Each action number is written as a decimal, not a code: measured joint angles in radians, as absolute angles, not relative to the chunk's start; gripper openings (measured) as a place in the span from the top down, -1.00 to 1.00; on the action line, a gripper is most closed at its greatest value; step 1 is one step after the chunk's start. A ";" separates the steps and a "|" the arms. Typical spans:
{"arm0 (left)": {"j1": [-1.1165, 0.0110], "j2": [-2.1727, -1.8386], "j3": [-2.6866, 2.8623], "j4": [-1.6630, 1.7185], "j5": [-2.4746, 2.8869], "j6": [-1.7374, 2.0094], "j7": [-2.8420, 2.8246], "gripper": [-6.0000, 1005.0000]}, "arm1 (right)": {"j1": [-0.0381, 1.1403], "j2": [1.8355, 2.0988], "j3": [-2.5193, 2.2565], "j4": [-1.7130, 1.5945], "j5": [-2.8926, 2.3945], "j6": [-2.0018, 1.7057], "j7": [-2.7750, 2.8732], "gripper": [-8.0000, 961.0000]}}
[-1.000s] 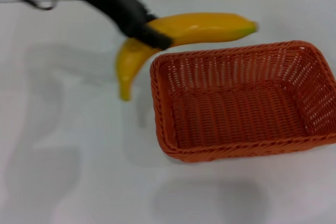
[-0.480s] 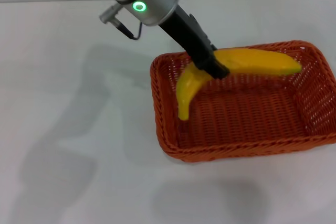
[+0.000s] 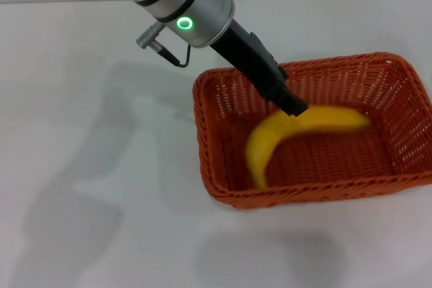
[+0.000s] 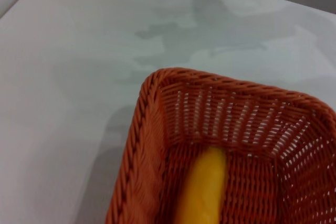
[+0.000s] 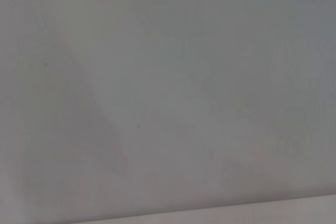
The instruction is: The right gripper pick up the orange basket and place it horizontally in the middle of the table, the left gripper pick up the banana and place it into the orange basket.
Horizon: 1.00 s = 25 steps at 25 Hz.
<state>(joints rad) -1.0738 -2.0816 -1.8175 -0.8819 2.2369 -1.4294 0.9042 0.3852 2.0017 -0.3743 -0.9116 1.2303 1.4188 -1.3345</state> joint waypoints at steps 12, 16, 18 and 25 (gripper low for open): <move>-0.886 -2.077 -1.908 -1.118 2.176 -1.411 0.961 -0.39 | 0.360 1.999 -0.362 -0.909 1.258 1.415 -1.393 -0.63; -0.727 -2.075 -2.012 -1.242 2.064 -1.412 1.055 -0.39 | 0.354 2.003 -0.362 -0.898 1.312 1.411 -1.481 -0.63; -0.642 -2.075 -2.062 -1.284 1.999 -1.405 1.119 -0.39 | 0.353 2.005 -0.362 -0.888 1.330 1.409 -1.527 -0.63; -0.352 -2.078 -2.231 -1.290 1.696 -1.401 1.384 -0.39 | 0.355 2.007 -0.362 -0.776 1.416 1.372 -1.728 -0.63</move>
